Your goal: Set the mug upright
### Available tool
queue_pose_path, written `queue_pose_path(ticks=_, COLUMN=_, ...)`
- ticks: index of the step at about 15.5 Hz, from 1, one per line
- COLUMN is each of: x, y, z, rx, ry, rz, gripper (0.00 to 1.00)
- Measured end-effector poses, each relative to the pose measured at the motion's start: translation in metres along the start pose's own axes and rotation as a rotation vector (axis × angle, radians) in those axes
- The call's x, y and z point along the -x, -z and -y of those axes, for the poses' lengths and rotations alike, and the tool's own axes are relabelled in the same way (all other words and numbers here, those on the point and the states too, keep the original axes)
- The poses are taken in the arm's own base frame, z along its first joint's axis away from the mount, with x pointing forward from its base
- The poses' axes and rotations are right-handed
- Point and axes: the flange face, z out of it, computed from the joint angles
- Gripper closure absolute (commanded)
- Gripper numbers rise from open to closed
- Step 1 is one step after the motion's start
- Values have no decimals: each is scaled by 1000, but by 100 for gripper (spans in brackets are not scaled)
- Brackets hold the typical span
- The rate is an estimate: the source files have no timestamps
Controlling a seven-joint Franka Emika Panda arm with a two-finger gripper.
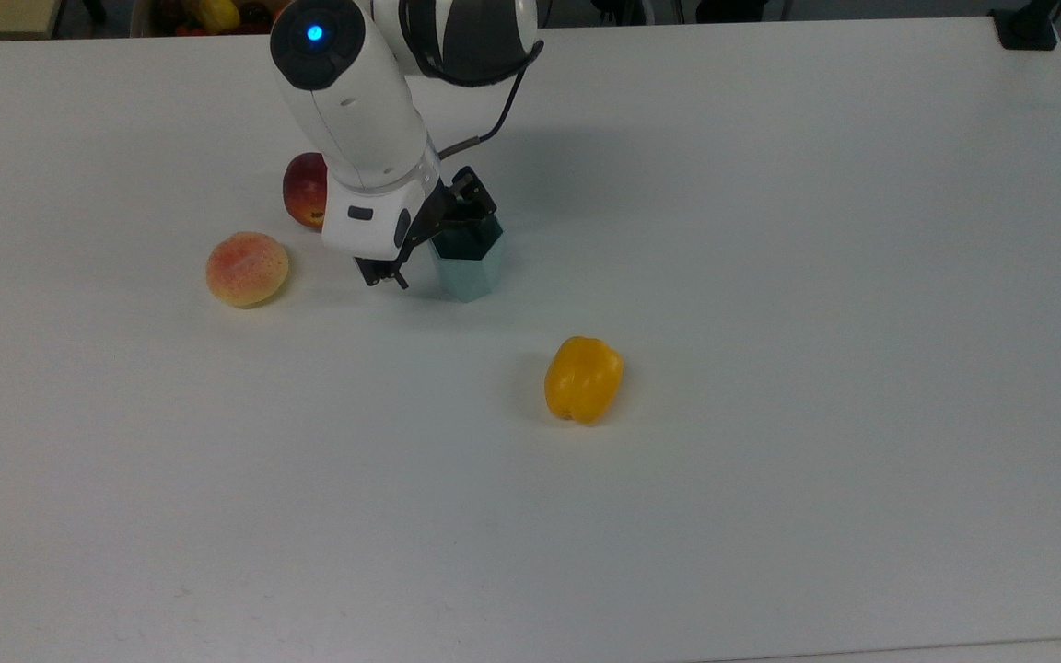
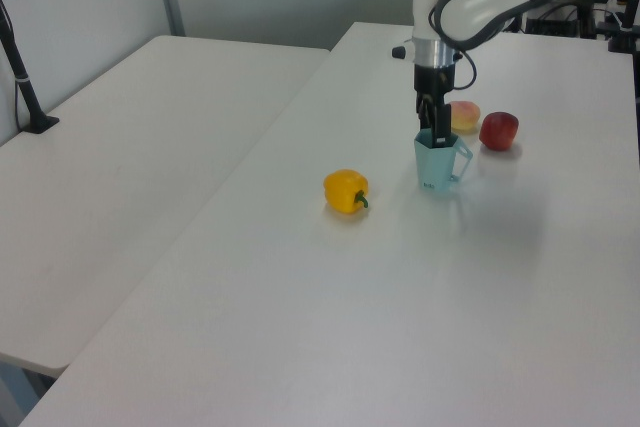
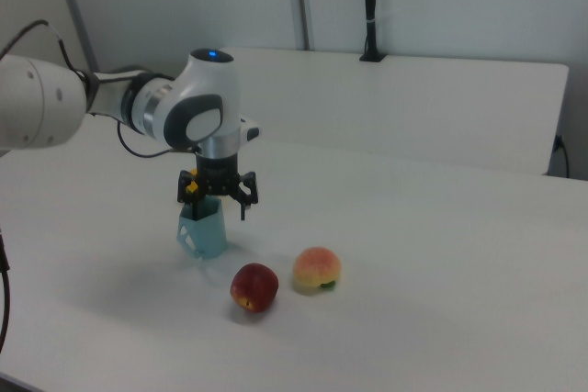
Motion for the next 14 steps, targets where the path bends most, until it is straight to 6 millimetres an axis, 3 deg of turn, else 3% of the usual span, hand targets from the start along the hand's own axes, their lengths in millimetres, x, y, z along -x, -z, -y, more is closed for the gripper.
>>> queue_pose_path(ticks=4, x=3, y=70, z=19, rx=-2, ry=-59, rz=-25, gripper=0)
queue_pose_path(ticks=7, x=9, y=137, z=43, rx=-2, ry=-192, rz=-53, gripper=0)
queue_pose_path(ticks=12, x=34, y=221, z=105, rx=-28, ry=-379, rz=-31, gripper=0)
queue_pose_path(ticks=14, x=48, y=246, z=126, rx=-25, ry=-467, rz=-28, gripper=0)
